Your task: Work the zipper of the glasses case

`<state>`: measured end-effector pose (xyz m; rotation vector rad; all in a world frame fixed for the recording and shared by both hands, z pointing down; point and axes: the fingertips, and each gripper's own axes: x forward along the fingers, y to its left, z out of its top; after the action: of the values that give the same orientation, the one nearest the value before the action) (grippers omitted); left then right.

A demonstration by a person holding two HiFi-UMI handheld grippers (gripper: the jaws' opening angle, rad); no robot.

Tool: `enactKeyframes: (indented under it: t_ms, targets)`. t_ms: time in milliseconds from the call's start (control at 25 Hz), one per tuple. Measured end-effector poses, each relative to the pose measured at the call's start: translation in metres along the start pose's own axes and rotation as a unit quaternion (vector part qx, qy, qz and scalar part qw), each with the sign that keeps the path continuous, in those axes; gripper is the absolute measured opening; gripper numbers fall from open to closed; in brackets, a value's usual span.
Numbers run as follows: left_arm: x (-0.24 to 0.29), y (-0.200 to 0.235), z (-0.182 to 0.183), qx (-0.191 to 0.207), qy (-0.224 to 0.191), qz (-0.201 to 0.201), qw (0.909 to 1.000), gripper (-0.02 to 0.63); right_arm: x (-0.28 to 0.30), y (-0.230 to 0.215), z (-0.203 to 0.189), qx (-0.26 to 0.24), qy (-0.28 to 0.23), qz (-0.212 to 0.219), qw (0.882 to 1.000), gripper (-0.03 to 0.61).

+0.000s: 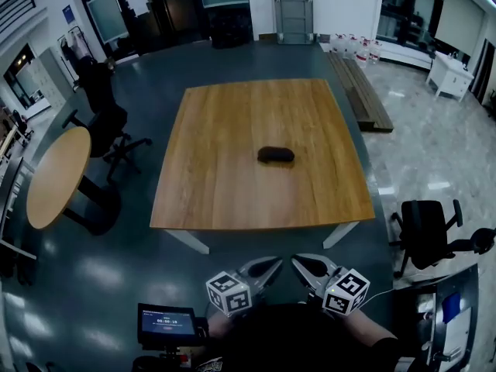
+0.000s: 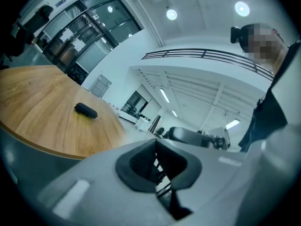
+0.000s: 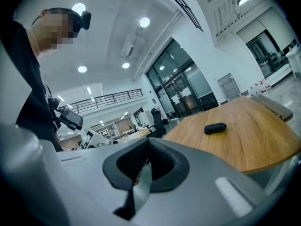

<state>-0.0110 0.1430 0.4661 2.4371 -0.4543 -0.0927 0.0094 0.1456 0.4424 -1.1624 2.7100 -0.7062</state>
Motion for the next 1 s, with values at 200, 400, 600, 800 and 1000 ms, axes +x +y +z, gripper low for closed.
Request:
enactKeyframes:
  t_ms: [200, 400, 600, 800, 1000]
  targets:
    - [-0.001, -0.021, -0.009, 0.015, -0.014, 0.022, 0.9995, -0.002, -0.023, 0.003, -0.002, 0.007, -0.008, 0.019, 1.0, 0.005]
    - [0.009, -0.04, -0.021, 0.024, -0.022, 0.039, 0.9987, -0.002, -0.051, 0.002, -0.001, 0.004, -0.012, 0.033, 0.999, 0.005]
    - [0.018, -0.058, -0.031, 0.039, -0.022, 0.04, 0.9982, -0.002, -0.074, 0.002, 0.007, -0.005, -0.025, 0.038, 0.999, 0.005]
    - [0.043, -0.07, -0.022, 0.043, -0.021, 0.027, 0.9985, -0.002, -0.089, -0.011, 0.031, -0.013, -0.034, 0.027, 0.999, 0.005]
    - [0.06, -0.078, -0.033, 0.043, 0.003, 0.026, 0.9987, -0.002, -0.101, -0.022, 0.03, -0.009, -0.027, 0.012, 1.0, 0.005]
